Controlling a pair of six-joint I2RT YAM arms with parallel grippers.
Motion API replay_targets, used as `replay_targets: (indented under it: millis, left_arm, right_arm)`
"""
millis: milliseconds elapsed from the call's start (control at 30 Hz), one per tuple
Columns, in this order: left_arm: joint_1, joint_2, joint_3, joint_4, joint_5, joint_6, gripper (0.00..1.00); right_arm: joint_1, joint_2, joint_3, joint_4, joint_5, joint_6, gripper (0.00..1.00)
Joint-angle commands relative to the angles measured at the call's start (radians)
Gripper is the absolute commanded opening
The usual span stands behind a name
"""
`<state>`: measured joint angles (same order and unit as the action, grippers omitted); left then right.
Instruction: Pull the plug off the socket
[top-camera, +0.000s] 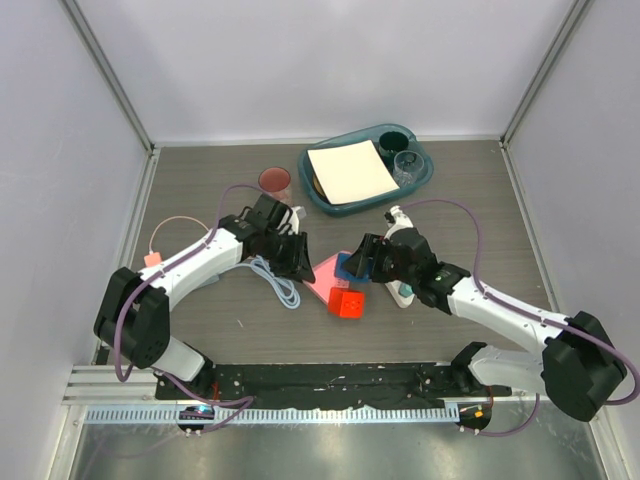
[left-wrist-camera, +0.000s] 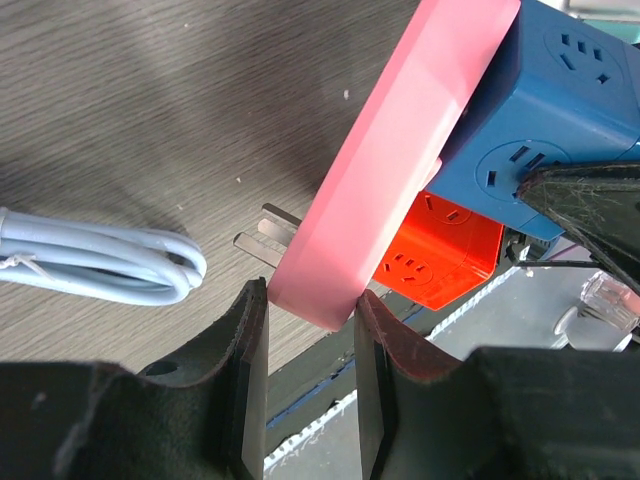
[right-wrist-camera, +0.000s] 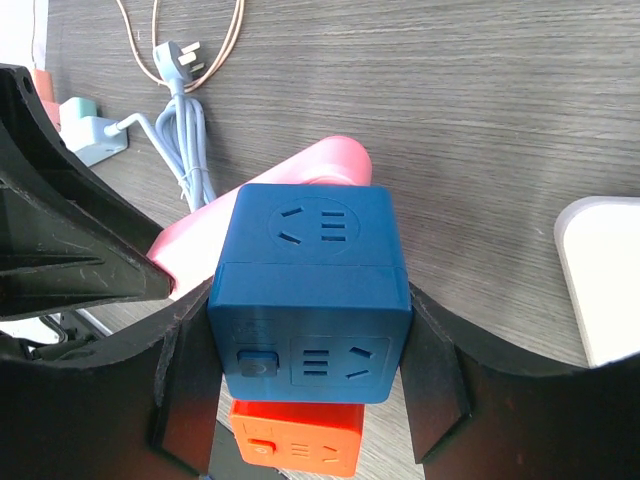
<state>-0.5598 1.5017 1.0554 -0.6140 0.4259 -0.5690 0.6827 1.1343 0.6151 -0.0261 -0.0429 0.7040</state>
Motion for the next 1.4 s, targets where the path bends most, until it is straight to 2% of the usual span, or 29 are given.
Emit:
replay_targets:
  millis: [0,100,200,233,267,300,333,400,800,933,1100,1367]
  left_arm:
    - [0.063,0.028,-0.005,-0.076,-0.272,-0.028,0.0]
    - [0.063,0.031,0.0,-0.081,-0.276,-0.025,0.0]
    - [0.066,0.02,0.012,-0.061,-0.202,0.001,0.01]
    - [0.066,0.012,0.014,-0.056,-0.19,0.009,0.08]
    - [0.064,-0.009,0.012,-0.038,-0.149,0.017,0.23]
    - [0.066,-0.023,0.003,-0.021,-0.122,0.026,0.49]
    - [0.064,-0.035,-0.004,-0.007,-0.098,0.029,0.55]
    - [0.066,-0.078,-0.026,0.032,-0.041,0.035,0.6]
    - [0.063,-0.147,-0.063,0.143,0.129,0.051,0.68]
    - [0.048,-0.126,-0.064,0.148,0.155,0.052,0.66]
    - [0.029,-0.087,-0.051,0.132,0.166,0.06,0.56]
    - [0.012,-0.074,-0.051,0.135,0.192,0.064,0.57]
  right_arm:
    - [0.011,-0.024,0.055,0.136,-0.105,0.023,0.13]
    - [0.012,-0.013,0.09,0.104,-0.078,-0.029,0.12]
    - [0.012,0.01,0.107,0.089,-0.094,-0.07,0.12]
    - [0.012,0.018,0.123,0.08,-0.115,-0.083,0.12]
    - [0.011,0.024,0.124,0.072,-0.129,-0.098,0.12]
    - [0.011,0.021,0.123,0.075,-0.138,-0.121,0.12]
    - [0.012,0.016,0.117,0.08,-0.147,-0.132,0.12]
    - [0.012,0.007,0.118,0.069,-0.17,-0.149,0.12]
    - [0.012,-0.016,0.137,0.054,-0.262,-0.166,0.13]
    - [0.012,-0.015,0.13,0.068,-0.265,-0.153,0.12]
    - [0.012,0.002,0.135,0.083,-0.264,-0.135,0.12]
    - [0.012,0.01,0.141,0.084,-0.259,-0.126,0.12]
